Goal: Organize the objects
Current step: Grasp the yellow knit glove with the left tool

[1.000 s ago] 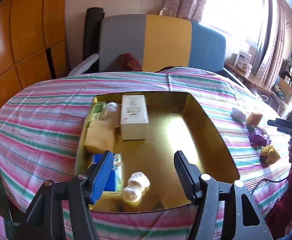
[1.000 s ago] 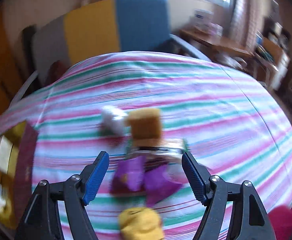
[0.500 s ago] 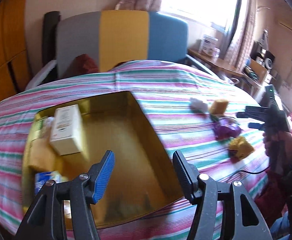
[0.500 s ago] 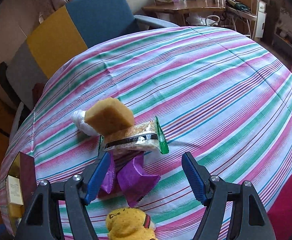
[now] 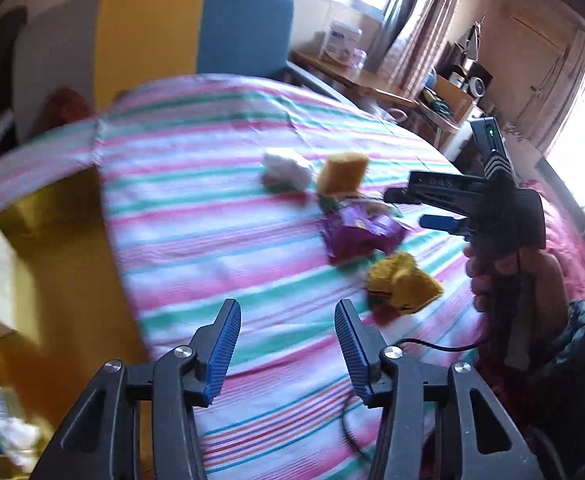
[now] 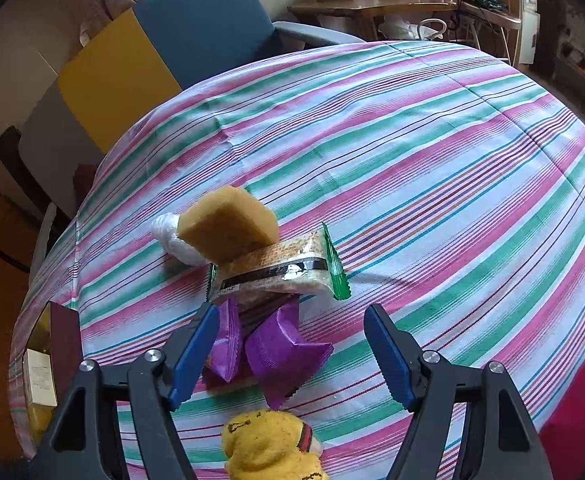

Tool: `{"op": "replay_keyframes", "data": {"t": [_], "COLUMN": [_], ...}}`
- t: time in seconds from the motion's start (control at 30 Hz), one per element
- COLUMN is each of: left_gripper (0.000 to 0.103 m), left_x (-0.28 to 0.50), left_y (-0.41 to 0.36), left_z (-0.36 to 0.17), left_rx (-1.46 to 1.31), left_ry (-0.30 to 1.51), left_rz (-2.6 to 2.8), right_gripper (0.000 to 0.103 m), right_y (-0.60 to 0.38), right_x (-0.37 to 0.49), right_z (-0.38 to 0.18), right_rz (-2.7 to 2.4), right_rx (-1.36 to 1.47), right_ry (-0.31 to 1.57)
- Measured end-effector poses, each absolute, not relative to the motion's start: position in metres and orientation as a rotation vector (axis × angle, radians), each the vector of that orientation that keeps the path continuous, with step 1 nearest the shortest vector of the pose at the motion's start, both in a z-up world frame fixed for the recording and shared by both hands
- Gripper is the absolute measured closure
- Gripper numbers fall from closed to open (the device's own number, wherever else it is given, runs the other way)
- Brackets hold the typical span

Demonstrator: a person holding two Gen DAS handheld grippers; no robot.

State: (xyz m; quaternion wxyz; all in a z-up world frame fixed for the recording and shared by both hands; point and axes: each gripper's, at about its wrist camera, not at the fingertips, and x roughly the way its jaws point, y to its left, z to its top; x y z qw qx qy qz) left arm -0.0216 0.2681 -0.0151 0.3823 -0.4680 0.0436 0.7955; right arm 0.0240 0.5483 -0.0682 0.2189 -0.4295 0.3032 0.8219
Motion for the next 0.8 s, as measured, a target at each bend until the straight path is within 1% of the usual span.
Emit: {"op": "replay_keyframes", "data": {"t": [0.13,0.2,0.37,0.47,0.57,0.63,0.7,0.77,0.8], "left_gripper": [0.054,0.054,0.04,0.038,0.032,0.032,0.036,0.051,0.053], "left_x": [-0.03,-0.031,-0.039,-0.043,-0.044,-0.043,-0.039,-0.03,-0.029], "left_y": [0.298,0.312,0.346,0.369,0.389,0.401,0.409,0.407,0.404], "left_z": [-0.037,-0.042,-0.055,-0.066,-0.075,-0.083,-0.091,-0.091,-0.091], "left_rx": [-1.313,-1.324,-1.377,-1.411,-1.428,-1.441,-1.452,-1.394,-1.385], "left_ry": [0.006,-0.035,-0.131,-0.139,-0.136,-0.11,-0.067,0.004,0.018], "left_rz": [1.858,1.795,1.688,1.653,1.647,1.654,1.655,1.686,1.679], "right_gripper": [0.027,0.027,0.027,0.027,0.027,0.027,0.027,0.029,0.031], "right_y": [0.551,0.551,0.554,0.56,0.566,0.568,0.569,0.567,0.565], "right_x": [0.027,0.029,0.033,0.038,0.044,0.046,0.045,0.042,0.04], "right_z": [-0.069,-0.068,-0.069,-0.066,-0.064,-0.064,-0.063,-0.063,-0.063], "right_rz": [2.259,2.262,2.243,2.236,2.225,2.224,2.228,2.239,2.248], "right_rx": [-1.169,-1.16,-1.141,-1.1,-1.056,-1.037,-1.033,-1.052,-1.065], "right_ry": [0.864,0.872,0.899,0.932,0.963,0.98,0.982,0.965,0.958]}}
